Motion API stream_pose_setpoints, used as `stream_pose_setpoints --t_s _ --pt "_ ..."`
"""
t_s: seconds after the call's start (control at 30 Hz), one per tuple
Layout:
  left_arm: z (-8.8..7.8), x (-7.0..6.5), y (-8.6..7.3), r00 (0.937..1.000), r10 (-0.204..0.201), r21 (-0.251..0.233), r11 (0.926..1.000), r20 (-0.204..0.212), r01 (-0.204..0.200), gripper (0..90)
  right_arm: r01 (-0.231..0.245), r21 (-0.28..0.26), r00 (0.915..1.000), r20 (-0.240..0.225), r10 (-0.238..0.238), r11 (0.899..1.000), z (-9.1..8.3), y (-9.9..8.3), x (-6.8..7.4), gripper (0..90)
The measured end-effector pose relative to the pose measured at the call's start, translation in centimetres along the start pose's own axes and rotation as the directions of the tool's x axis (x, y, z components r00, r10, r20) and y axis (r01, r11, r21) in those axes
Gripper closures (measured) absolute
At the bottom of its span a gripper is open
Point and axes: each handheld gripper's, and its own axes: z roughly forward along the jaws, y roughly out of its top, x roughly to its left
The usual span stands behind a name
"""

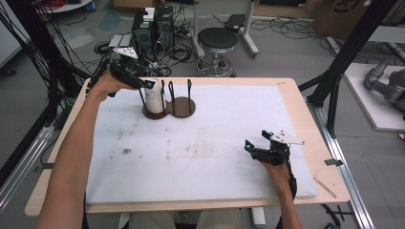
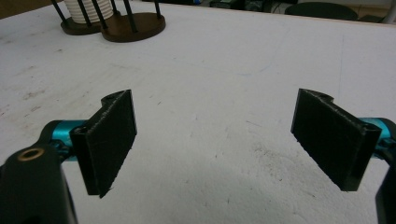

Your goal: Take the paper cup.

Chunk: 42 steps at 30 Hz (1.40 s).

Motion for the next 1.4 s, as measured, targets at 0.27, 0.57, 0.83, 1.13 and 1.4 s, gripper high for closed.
stream_pose_setpoints --t_s 0.27,0.57,0.83,1.13,1.4 --pt "1.0 0.0 1.8 0.9967 0.081 0.137 0.9873 -0.004 -0.080 6.6 -0.005 0.003 1.0000 -0.006 0.005 1.000 0.0 0.0 -0.1 14.5" --pt "2.0 0.2 2.1 0.9908 0.134 0.271 0.9532 0.018 -0.134 9.9 0.000 0.001 1.0000 -0.006 0.000 1.000 0.0 0.0 0.0 14.5" --pt "2.9 0.6 1.6 0.9925 0.121 0.323 0.9389 0.015 -0.119 10.0 -0.004 0.003 1.0000 -0.009 0.004 1.000 0.0 0.0 0.0 14.5" --pt "3.7 0.8 1.4 0.9961 0.088 0.369 0.9261 -0.009 -0.079 11.3 -0.002 0.006 1.0000 -0.007 0.002 1.000 0.0 0.0 0.0 14.5" --pt "4.3 0.5 2.4 0.9967 0.080 0.396 0.9154 -0.007 -0.071 14.5 -0.003 0.005 0.9999 -0.010 0.003 1.000 0.0 0.0 0.0 14.5"
